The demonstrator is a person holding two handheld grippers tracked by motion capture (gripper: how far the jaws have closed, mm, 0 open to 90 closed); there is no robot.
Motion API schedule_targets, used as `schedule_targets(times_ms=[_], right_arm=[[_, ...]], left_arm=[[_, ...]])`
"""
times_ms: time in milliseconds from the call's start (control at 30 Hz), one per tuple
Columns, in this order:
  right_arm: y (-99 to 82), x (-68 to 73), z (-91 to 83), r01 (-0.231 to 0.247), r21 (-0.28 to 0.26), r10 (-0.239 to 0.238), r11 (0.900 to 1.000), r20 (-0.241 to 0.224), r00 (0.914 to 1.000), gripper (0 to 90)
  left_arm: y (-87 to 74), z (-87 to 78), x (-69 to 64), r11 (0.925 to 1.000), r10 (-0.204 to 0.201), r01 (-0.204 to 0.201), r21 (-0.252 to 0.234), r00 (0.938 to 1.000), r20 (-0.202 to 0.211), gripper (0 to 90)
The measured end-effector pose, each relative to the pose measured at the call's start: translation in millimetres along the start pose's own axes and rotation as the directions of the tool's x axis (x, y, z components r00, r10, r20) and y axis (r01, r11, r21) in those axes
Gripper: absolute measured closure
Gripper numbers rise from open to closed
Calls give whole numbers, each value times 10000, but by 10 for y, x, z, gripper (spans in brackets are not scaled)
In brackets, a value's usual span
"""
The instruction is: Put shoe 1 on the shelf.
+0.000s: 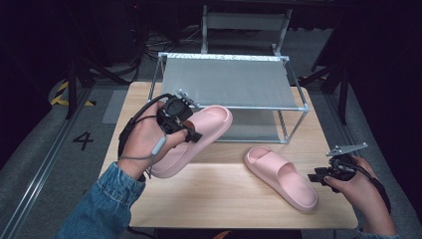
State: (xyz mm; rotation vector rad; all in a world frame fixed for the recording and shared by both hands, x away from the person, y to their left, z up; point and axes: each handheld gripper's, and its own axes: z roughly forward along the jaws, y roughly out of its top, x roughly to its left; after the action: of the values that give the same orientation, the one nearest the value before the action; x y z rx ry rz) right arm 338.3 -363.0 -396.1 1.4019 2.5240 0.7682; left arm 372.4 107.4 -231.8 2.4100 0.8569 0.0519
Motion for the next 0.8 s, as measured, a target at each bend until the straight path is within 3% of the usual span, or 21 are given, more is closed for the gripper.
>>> schedule_targets(times_ms=[267,800], right_arm=[[31,-1,-42,19,-230,-20,9997,-75,10000,579],[23,-27,-44,10,-250,-14,9997,-146,9999,577]], left_arm=[[198,-119,71,9988,-285,273,-396,9992,-280,847],[615,18,397,9945,-969,925,-486,9906,-963,842]])
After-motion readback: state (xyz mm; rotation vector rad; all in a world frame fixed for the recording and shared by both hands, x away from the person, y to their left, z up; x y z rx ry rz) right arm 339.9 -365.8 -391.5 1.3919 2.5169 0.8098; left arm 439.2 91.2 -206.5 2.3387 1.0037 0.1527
